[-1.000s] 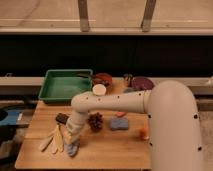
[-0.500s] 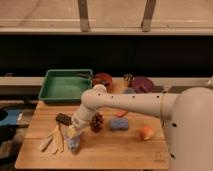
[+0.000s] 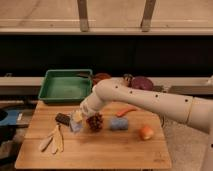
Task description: Wipe tray with towel
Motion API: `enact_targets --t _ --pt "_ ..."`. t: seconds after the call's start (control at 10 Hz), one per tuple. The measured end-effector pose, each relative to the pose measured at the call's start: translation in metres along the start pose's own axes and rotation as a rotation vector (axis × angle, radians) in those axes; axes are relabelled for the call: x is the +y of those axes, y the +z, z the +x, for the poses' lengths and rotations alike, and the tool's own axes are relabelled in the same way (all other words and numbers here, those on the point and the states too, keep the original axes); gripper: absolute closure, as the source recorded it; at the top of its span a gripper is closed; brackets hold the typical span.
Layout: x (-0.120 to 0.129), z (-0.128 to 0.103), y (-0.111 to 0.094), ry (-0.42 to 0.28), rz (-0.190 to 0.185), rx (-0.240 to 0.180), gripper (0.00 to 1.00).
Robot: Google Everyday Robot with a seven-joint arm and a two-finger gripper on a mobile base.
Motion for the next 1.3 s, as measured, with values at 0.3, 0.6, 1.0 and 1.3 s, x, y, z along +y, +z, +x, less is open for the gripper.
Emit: enact_targets --t 0.3,0.6,1.0,1.3 --pt "-0.019 -0.037 -0.023 -0.024 0.004 -0.161 1.0" --pt "-0.019 -0.038 -0.022 -0.025 0.002 -0.164 1.0" --pt "-0.022 -0.034 -0.024 -0.008 0.013 -0.181 1.0" --pt "-0.034 -0.042 -0.03 -0.016 0.039 -0.193 1.0"
